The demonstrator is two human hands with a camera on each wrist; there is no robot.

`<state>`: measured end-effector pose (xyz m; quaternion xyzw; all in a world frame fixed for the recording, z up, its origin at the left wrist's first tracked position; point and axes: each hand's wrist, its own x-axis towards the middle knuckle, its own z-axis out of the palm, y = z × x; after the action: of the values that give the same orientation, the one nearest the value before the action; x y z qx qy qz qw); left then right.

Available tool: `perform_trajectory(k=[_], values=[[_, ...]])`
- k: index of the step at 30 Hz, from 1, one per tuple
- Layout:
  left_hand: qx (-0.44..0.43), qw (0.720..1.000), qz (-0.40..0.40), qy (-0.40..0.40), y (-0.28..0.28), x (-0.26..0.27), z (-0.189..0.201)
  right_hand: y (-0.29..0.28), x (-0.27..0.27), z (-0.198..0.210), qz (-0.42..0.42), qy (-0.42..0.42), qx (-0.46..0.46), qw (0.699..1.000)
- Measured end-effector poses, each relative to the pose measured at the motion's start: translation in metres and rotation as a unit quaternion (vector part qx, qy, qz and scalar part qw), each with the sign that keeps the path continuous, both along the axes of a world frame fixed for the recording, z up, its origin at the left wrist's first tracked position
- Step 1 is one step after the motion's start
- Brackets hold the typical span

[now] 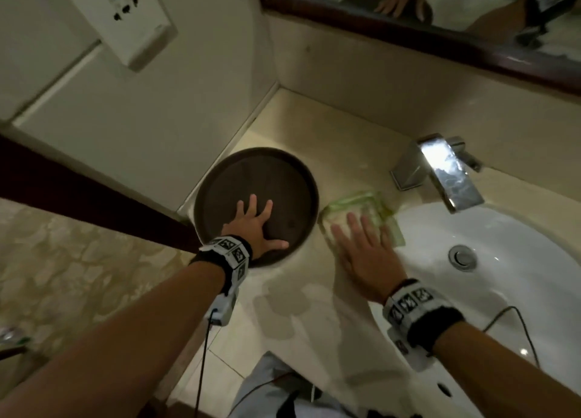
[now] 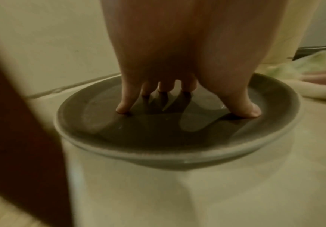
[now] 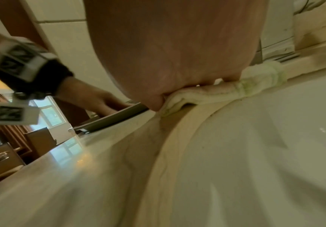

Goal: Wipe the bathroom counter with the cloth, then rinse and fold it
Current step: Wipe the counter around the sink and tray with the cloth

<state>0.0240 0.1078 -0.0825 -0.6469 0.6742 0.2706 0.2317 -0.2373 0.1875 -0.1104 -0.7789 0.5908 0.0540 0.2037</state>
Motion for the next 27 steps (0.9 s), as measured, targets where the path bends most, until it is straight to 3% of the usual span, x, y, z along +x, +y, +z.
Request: perform_trajectory(k=[14, 27], values=[[-0.001, 0.994, -0.107, -0.013, -0.121, -0.060, 0.003, 0.014, 0.013, 0.000, -0.035, 0.020, -0.026, 0.999], [-0.036, 0.984, -0.175, 0.001, -0.147, -0.065, 0.001, 0.012, 0.019, 0.000, -0.074, 0.031, 0.006, 0.997]])
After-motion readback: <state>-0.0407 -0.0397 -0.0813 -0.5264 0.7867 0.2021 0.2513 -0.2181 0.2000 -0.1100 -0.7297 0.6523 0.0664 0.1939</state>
